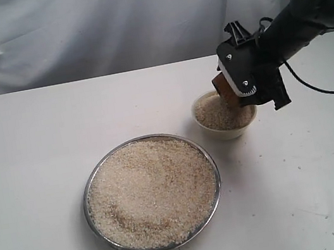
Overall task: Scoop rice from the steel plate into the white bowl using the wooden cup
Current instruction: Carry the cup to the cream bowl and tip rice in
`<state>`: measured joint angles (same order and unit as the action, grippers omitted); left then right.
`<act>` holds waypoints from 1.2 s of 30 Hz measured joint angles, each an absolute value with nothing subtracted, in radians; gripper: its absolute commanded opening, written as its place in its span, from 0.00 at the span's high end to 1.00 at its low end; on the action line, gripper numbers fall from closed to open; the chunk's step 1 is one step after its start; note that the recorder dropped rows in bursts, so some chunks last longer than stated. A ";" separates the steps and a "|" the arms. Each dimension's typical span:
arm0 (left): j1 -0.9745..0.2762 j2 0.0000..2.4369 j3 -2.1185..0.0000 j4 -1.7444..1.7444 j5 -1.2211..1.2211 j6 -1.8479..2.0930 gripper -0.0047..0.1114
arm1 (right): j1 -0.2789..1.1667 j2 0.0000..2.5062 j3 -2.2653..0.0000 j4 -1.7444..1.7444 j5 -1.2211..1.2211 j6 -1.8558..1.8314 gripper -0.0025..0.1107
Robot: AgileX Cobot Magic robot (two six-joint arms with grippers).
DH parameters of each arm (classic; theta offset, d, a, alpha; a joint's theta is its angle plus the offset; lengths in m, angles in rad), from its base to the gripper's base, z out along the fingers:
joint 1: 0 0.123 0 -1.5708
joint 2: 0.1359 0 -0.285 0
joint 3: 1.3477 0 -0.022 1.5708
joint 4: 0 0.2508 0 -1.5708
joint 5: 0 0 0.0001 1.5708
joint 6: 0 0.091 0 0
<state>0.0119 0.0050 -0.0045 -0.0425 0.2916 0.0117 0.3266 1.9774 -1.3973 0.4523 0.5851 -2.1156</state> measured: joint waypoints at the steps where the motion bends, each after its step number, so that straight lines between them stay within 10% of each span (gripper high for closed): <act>1: 0.012 0.005 -0.005 -0.042 0.292 0.012 0.96 | 0.334 1.977 -1.397 0.441 0.577 -2.116 0.98; 36: 0.012 0.005 -0.005 -0.042 0.292 0.012 0.96 | 0.455 1.977 -1.397 -0.011 0.457 -2.083 0.98</act>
